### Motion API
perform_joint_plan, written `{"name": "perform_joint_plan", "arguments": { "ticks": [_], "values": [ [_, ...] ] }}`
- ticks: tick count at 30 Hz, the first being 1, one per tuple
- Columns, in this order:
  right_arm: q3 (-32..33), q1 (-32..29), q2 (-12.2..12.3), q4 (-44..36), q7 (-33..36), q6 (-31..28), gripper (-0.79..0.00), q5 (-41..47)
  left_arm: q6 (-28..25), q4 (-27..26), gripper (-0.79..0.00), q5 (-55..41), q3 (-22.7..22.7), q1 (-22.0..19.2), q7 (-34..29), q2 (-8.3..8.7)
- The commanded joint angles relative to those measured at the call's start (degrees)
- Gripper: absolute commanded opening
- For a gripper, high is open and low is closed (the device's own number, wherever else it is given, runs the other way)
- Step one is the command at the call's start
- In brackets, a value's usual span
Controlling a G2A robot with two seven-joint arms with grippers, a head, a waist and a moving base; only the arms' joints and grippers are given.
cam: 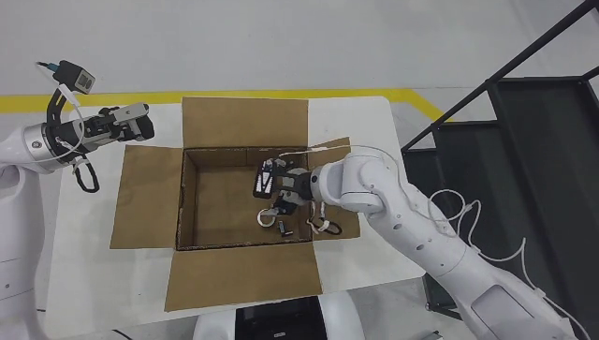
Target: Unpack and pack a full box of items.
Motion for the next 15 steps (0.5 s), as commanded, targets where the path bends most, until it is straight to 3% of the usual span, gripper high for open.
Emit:
{"name": "perform_joint_plan", "arguments": {
  "ticks": [1, 15],
  "values": [
    [-1.3, 1.1, -0.2, 0.6, 0.0, -0.3, 0.000, -2.8, 0.0, 0.0, 0.000, 0.0, 0.0, 0.0, 0.0, 0.00],
    [-2.2, 1.5, -0.4, 1.4, -0.7, 0.4, 0.000, -5.4, 0.0, 0.0, 0.000, 0.0, 0.0, 0.0, 0.0, 0.00]
  ]
}}
